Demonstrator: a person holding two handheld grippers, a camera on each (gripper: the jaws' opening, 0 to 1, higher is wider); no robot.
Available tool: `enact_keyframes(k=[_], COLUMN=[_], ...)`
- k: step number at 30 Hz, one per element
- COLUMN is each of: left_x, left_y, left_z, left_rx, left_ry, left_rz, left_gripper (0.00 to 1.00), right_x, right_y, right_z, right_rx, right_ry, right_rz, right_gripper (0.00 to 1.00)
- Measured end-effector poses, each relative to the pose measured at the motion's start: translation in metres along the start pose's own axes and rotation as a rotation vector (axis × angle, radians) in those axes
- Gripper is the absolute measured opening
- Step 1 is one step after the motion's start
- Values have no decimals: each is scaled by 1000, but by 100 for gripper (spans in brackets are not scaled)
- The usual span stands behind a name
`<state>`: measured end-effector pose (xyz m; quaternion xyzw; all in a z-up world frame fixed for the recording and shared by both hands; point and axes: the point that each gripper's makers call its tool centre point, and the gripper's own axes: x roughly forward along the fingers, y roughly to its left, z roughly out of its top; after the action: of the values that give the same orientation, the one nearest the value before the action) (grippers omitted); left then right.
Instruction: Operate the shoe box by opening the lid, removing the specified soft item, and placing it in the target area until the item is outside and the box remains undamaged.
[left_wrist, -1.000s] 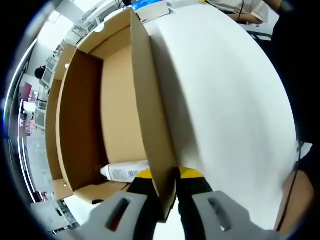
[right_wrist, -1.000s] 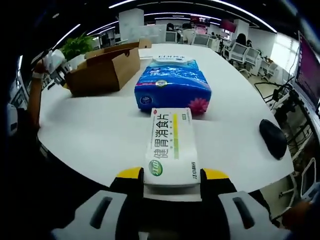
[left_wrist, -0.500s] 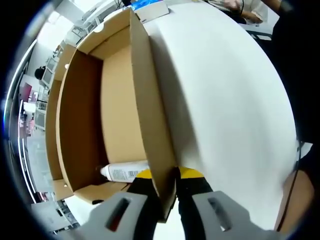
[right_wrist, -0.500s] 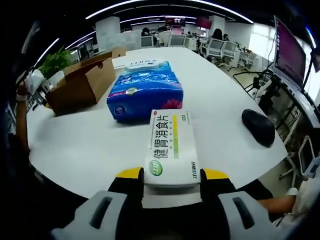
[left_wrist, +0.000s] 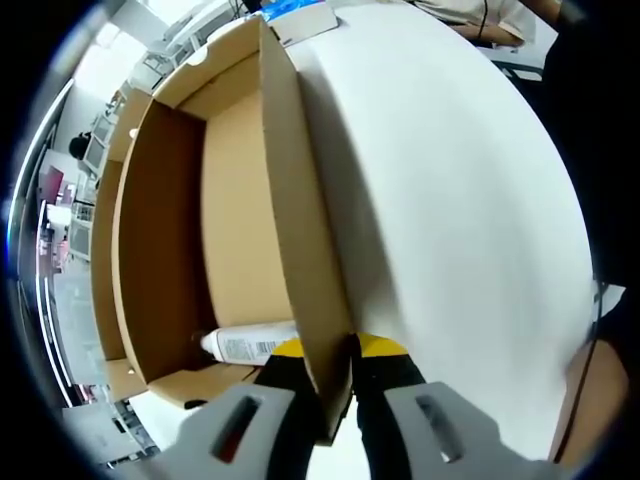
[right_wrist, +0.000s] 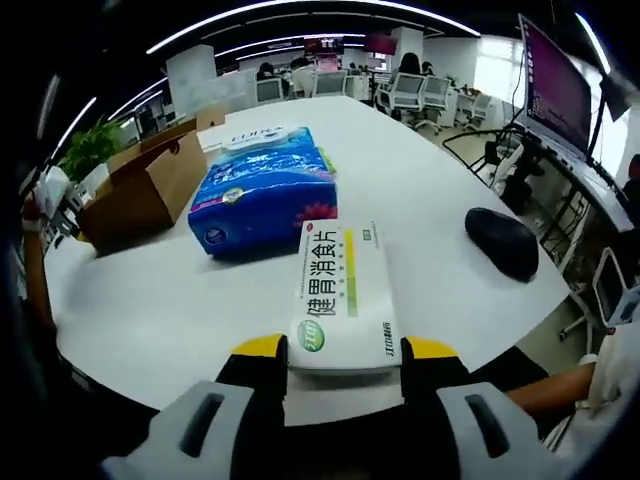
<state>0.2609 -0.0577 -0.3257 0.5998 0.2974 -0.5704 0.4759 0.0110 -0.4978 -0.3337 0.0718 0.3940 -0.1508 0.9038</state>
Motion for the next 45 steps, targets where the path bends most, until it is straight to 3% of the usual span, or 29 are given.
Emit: enact_keyframes(k=[4,12,23,31,33,36,39,40,43,45], left_x=[0,0,0,0,0,0,0,0,0,0], left_y=[0,0,0,0,0,0,0,0,0,0], left_z=[0,0,-1,-1,-1,-1,-1,-1,-1,-1], left_rx=[1,1,0,0,0,0,0,-1,-1,-1], left_ry=[0,0,3,2,3,2,2,2,5,5], left_rz=[0,-1,0,0,0,0,0,0,0,0], left_gripper=[10,10,10,10,10,10,10,10,10,10], right_x=[0,-13,-20,-18,-16,-14,-17,-18,-16,-15], right_y=[4,16,41,64,68,72,68,67,56,53], right_z=[0,-15,-17,-10,-4,-8,-2,2,18,23], right_rx=[-6,3,-151,-221,-294,-275,-269,-277,-337,-398], right_ry=[4,39,51,28,-5,9,-22,-42,-132,-163], right_rz=[5,85,149,213,219,239,238,233,191,197], right_gripper=[46,49,49,53,54,55,56,58,79,84])
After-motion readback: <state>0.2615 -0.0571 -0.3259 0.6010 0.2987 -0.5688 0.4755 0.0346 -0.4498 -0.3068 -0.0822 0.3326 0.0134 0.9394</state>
